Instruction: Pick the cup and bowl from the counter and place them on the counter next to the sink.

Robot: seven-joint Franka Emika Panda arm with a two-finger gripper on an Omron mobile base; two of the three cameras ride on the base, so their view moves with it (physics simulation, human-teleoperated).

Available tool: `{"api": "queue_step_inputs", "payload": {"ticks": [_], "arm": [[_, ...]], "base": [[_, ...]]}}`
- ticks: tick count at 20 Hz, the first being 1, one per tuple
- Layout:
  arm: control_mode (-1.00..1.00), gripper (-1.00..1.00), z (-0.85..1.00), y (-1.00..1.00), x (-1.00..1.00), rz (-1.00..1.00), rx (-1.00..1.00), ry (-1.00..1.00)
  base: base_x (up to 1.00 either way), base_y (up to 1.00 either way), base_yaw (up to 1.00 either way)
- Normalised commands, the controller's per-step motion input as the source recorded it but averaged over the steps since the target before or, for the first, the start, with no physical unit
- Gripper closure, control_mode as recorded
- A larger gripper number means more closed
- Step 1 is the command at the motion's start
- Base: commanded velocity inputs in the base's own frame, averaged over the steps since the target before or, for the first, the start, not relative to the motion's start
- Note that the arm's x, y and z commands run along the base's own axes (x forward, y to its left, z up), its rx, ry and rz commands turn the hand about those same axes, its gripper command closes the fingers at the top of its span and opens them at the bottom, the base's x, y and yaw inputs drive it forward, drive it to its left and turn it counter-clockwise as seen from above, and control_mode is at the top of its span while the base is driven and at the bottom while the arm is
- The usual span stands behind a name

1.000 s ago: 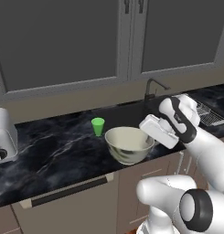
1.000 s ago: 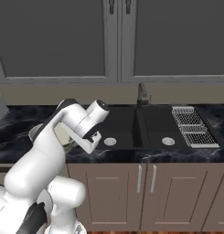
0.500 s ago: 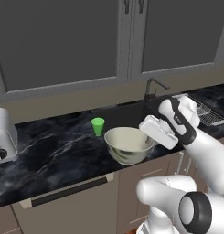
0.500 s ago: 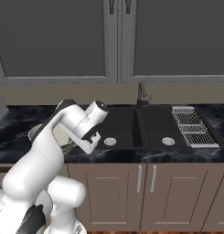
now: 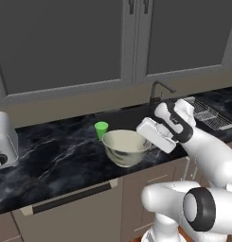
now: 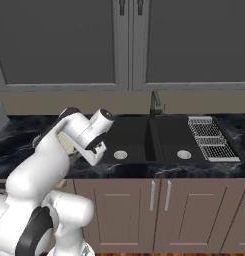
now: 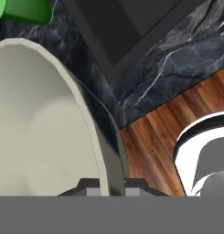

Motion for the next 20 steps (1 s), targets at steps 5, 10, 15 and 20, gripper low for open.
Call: {"api": "queue_step_inputs", "payload": {"ticks": [5,10,15,20], "arm": [[-1.00,1.00,-0.04,0.09,0.96,-0.07,-0.01,0.09],[-1.00,1.00,-0.19,0.00,0.66,-0.01,0.00,0.00],[-1.00,1.00,-0.11,0.00,0.10,0.00,0.00,-0.01],[-1.00,1.00,-0.13,0.00,0.00,0.00,0.00,-0.04]], "base": [[0.00,0.00,0.00],[0.00,0.00,0.00],[0.00,0.00,0.00],[0.00,0.00,0.00]]}}
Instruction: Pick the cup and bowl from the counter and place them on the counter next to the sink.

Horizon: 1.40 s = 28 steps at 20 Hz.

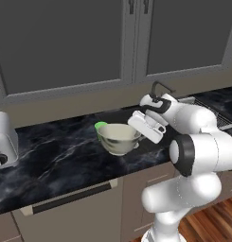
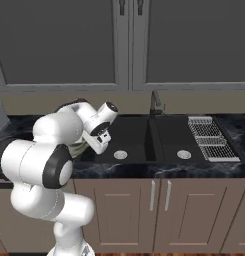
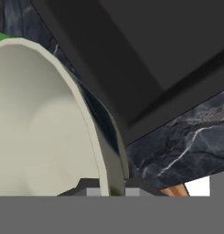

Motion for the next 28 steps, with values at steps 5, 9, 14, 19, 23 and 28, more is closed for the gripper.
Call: {"api": "queue_step_inputs", "payload": {"ticks": [5,9,14,19,23,28], "arm": [[-1.00,1.00,-0.16,0.00,0.00,0.00,-0.01,-0.10],[-1.00,1.00,0.00,0.14,0.00,0.00,-0.03,-0.10],[-1.00,1.00,0.00,0.16,-0.13,0.00,-0.02,-0.04],[-1.00,1.00,0.00,0.03,-0.32,0.00,0.00,0.00],[-1.00,1.00,0.00,0.03,-0.15,0.00,0.00,0.00],[-1.00,1.00,0.00,0.09,0.00,0.00,-0.02,0.00]], "base": [[0.00,0.00,0.00],[0.00,0.00,0.00],[0.00,0.00,0.00],[0.00,0.00,0.00],[0.00,0.00,0.00],[0.00,0.00,0.00]]}}
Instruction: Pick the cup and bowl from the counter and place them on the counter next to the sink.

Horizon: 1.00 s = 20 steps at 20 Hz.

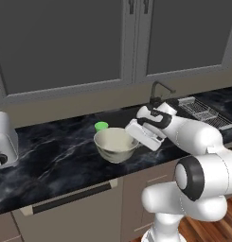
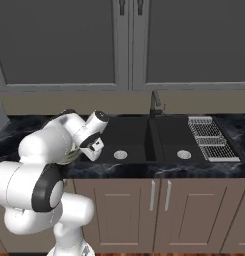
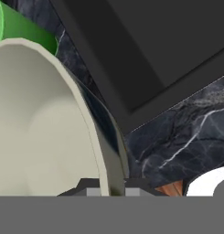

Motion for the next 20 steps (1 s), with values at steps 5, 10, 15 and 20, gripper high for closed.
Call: {"api": "queue_step_inputs", "payload": {"ticks": [5,10,15,20], "arm": [[-1.00,1.00,0.00,0.20,0.00,0.00,-0.03,0.00],[-1.00,1.00,-0.02,0.03,0.00,0.00,-0.04,0.00],[-1.00,1.00,-0.07,0.00,0.02,0.00,-0.05,0.00],[-1.00,1.00,-0.08,0.00,0.11,0.00,-0.05,0.00]], "base": [[0.00,0.00,0.00],[0.00,0.00,0.00],[0.00,0.00,0.00],[0.00,0.00,0.00]]}}
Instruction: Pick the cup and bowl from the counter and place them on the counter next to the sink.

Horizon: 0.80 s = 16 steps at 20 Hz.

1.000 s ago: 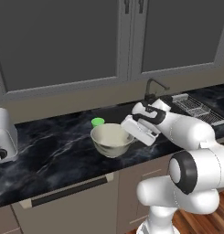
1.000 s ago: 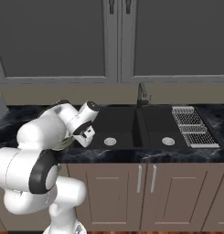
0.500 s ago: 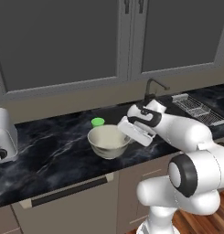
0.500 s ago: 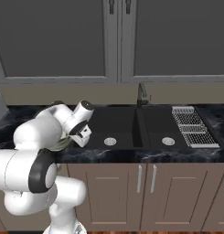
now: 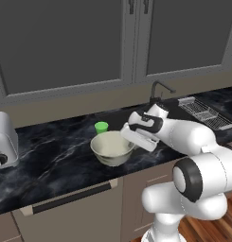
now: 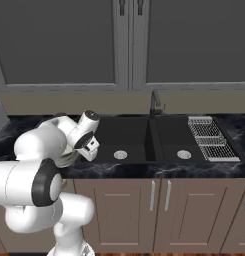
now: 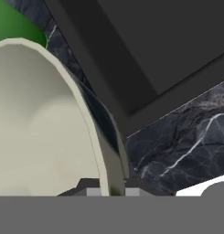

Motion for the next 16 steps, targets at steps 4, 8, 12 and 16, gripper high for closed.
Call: {"api": "queue_step_inputs", "payload": {"ticks": [4,8,12,16], "arm": [[-1.00,1.00,-0.10,0.00,0.21,0.00,-0.05,0.01],[-1.00,1.00,-0.14,0.02,0.21,0.00,-0.05,0.00],[-1.00,1.00,-0.05,0.11,0.06,0.00,-0.02,0.05],[-1.00,1.00,0.00,0.05,-0.03,0.00,0.00,0.08]], "base": [[0.00,0.00,0.00],[0.00,0.00,0.00],[0.00,0.00,0.00],[0.00,0.00,0.00]]}}
